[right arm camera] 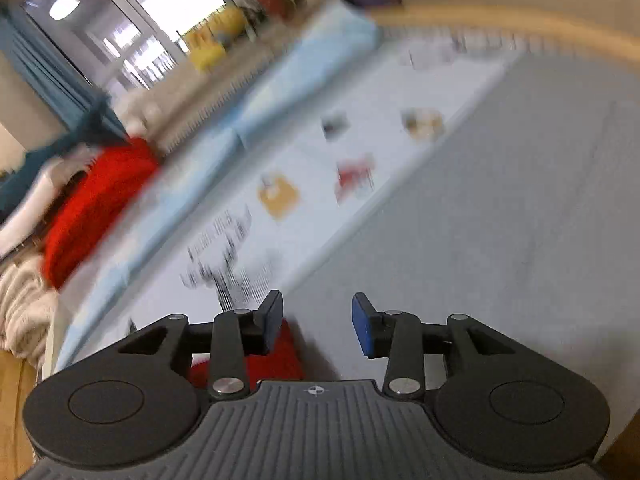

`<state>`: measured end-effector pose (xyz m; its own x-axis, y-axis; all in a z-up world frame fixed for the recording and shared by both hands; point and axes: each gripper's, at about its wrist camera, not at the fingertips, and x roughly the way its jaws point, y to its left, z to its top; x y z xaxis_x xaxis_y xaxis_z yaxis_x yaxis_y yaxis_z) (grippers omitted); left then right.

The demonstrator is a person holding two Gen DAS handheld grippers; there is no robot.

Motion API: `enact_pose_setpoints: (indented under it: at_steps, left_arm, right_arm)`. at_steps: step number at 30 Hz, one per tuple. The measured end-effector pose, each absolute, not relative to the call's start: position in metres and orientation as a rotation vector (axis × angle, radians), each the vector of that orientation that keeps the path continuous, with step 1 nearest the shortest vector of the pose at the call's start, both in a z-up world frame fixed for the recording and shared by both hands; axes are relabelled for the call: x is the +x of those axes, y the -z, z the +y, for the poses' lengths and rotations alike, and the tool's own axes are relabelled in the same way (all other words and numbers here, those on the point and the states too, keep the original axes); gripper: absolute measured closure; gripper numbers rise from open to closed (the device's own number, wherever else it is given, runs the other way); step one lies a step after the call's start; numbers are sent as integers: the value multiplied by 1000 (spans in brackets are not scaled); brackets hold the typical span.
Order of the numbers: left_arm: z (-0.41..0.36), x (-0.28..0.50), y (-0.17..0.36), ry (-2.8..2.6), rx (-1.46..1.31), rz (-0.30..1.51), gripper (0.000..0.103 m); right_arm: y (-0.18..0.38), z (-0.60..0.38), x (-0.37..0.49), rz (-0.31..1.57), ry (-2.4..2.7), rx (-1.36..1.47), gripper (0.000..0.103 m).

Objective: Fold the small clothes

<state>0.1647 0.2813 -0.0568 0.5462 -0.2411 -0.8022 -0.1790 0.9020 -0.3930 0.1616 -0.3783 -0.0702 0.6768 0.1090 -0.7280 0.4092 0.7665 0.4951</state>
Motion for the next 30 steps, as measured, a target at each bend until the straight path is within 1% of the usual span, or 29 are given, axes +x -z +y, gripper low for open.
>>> enact_pose_setpoints:
  at_steps: [1,3,5,10,14,15,16,17,18,19,21,23,27,29,30]
  left_arm:
    - [280,168,58,51,-468,1006,51]
    - [275,176,60,92,-456,1002,44]
    - [272,185,70,92,-452,1041,41]
    - [259,199,101,74,-426,1152,40]
    - [251,202,118,74,-388,1193,40]
    - [251,200,117,82,-384,1187,45]
    - [250,199,115,96,-383,1177,54]
    - [250,199,114,116,-384,1170,82]
    - [249,197,111,126,-375,1163,89]
    - [247,196,106,130,-353,1142,89]
    - [247,189,91,143,-313,1082,91]
    - [248,178,69,162,-301,978,92]
    - [256,158,31,138,-300,733,92]
    - [255,159,23,105,-305,653,92]
    - [253,163,24,87,-305,632,89]
  right_arm:
    - [81,-376,165,892,164,717,62]
    - [92,-370,169,930,85,717,56]
    - [104,-363,177,989,69,657,54]
    - [127,-356,189,1093,24,667,54]
    - [128,-330,190,1129,-39,551,54]
    - [127,-325,189,1125,-52,532,55]
    - [125,-321,191,1125,-69,517,65]
    - [124,-317,190,1121,-91,503,72]
    - [122,-314,190,1113,-104,479,78]
    - [118,-310,190,1094,-113,435,86]
    - [111,-303,190,1061,-145,384,90]
    - [96,-303,185,996,-164,356,91]
    - [54,-311,166,768,-188,364,92]
    - [41,-317,160,668,-159,380,93]
    - [38,-319,161,635,-136,384,93]
